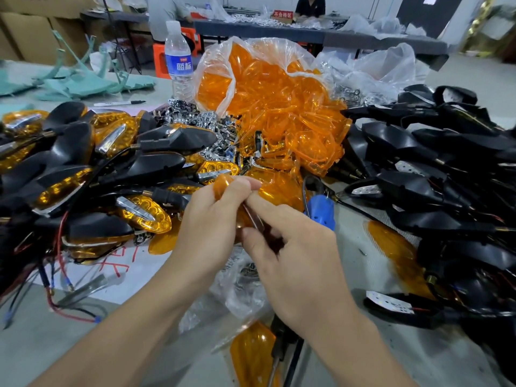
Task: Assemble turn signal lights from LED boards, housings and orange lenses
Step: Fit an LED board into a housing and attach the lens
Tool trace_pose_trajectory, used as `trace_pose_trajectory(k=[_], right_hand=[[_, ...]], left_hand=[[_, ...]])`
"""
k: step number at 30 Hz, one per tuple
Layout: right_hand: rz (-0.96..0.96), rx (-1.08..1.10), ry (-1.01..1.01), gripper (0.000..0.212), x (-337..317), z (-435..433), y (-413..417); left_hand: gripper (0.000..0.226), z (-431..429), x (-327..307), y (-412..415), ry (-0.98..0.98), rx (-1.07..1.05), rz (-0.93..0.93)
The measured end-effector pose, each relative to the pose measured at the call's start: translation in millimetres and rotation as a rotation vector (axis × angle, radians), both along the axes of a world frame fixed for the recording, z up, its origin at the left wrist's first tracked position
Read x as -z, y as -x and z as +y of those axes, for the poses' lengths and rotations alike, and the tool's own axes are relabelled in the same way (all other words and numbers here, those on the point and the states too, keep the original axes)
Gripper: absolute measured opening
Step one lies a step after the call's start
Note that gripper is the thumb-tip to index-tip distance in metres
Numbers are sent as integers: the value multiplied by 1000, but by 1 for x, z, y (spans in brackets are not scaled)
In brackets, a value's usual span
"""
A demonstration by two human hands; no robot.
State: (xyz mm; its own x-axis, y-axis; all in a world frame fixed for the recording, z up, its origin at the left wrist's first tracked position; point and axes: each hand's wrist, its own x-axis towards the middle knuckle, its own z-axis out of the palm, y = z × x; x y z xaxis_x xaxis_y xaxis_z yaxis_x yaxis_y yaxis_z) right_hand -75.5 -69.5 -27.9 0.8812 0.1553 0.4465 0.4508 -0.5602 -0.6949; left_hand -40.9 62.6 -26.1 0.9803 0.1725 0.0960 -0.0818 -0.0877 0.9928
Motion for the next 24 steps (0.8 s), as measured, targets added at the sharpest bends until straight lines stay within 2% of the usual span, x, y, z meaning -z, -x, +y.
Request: trace_pose_trajectory(k=[2,5,7,10,12,18,24], right_hand=[[94,-78,-86,57,-1,-4,-3],[298,-116,-467,46,-4,-9,-10],[441,-143,-650,43,-6,-11,-13],[647,-340,-774,32,-8,-11,-9],[705,-422,-856,26,-8,-7,-7],[660,-304,-857,30,-2,2,-7],[559,-172,-786,24,2,5,-4]], left_hand=[[28,2,-1,-1,6,-16,-23],[27,0,-3,0,50,15,-83],[28,-1,-5,3,109,46,-110],[27,0,-8,5,218,85,-118],[26,0,-10,6,250,103,-120],[21,-5,-9,9,223,45,-124],[20,-7,-7,10,201,45,-136]])
